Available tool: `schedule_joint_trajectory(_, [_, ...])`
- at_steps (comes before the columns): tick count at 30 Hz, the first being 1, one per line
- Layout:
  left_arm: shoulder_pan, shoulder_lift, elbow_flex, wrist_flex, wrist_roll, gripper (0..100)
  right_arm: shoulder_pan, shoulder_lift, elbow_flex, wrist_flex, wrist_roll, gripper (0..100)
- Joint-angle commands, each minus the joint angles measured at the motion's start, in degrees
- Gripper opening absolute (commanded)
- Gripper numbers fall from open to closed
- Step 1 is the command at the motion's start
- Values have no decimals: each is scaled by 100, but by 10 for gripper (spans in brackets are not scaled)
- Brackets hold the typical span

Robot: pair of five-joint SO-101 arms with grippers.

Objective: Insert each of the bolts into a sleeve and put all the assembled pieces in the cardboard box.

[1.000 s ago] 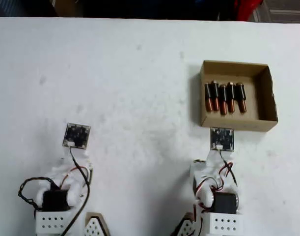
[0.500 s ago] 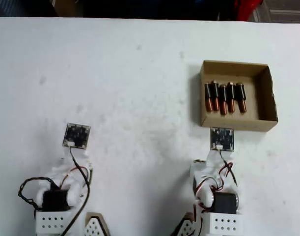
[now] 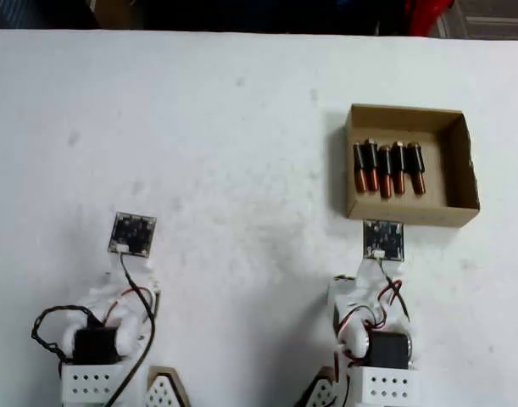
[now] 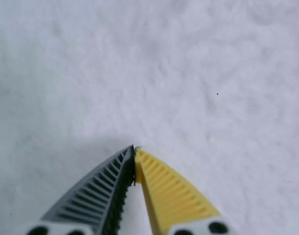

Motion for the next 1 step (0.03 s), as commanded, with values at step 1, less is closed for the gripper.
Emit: schedule_joint_trajectory(1, [-4, -84, -9, 26, 53, 20, -57, -4, 53, 22, -62, 17])
